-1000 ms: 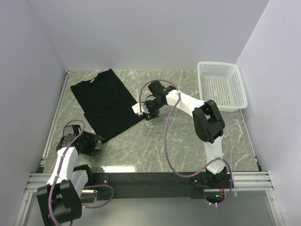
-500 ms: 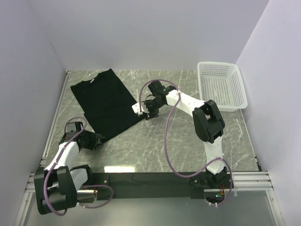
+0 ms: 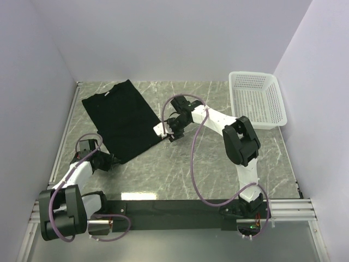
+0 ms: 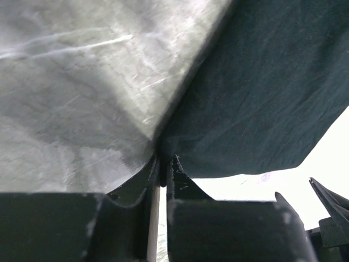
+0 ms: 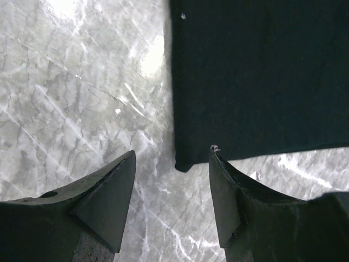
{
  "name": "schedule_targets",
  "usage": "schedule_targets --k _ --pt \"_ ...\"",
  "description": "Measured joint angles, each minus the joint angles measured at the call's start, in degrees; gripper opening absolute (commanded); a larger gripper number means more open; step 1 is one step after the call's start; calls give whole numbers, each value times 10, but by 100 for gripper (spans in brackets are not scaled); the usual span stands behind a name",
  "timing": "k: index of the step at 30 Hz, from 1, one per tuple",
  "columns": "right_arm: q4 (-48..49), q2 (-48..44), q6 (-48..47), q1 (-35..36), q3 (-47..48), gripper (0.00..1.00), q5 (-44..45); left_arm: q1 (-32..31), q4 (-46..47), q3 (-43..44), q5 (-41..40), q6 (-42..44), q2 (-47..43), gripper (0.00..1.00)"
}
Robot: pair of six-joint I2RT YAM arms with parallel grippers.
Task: Fold and stack the t-shirts
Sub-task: Fold the tshirt
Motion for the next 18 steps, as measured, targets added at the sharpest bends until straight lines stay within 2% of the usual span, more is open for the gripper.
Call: schedule_targets --k 3,10,18 --pt "1 5 -3 8 3 63 4 -1 7 0 2 2 4 1" --pt "2 56 -3 24 21 59 42 -2 10 0 2 14 2 1" --pt "8 71 7 28 45 52 78 -2 -3 0 1 18 -12 1"
